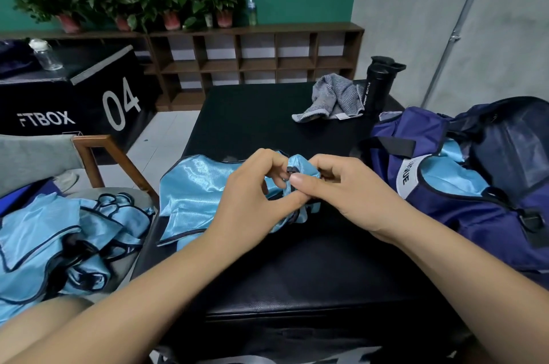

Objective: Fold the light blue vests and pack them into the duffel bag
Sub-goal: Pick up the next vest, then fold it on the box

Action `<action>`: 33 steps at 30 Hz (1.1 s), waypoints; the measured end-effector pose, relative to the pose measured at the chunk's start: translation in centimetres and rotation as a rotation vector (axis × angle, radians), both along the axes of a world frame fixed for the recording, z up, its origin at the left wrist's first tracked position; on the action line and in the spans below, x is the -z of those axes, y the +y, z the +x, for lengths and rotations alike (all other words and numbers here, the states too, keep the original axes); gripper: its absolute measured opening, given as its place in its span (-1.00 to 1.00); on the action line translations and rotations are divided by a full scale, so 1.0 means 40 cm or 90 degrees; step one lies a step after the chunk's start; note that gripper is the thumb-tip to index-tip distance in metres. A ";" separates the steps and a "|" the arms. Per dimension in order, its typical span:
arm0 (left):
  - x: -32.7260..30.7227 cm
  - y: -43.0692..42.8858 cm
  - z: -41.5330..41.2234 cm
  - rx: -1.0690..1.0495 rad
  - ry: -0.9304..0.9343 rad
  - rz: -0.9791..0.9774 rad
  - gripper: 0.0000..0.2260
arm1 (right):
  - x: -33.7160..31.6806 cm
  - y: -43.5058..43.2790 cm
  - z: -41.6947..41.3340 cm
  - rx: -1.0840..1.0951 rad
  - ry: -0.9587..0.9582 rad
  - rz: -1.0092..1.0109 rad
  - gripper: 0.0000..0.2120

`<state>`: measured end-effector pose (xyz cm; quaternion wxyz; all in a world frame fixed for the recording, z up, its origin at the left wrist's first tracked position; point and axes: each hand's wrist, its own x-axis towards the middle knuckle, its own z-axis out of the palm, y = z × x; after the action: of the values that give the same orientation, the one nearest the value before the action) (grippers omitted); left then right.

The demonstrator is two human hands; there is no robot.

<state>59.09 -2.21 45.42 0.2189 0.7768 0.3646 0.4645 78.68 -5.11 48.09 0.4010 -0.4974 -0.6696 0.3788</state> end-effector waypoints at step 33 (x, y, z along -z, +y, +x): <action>-0.502 0.088 -0.113 -0.060 -0.141 0.042 -0.93 | -0.177 0.104 -0.086 0.020 0.012 0.169 -0.62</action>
<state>54.59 1.33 65.49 0.2104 0.7093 0.3588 0.5691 75.25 -0.96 55.16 0.4756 -0.4467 -0.7021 0.2853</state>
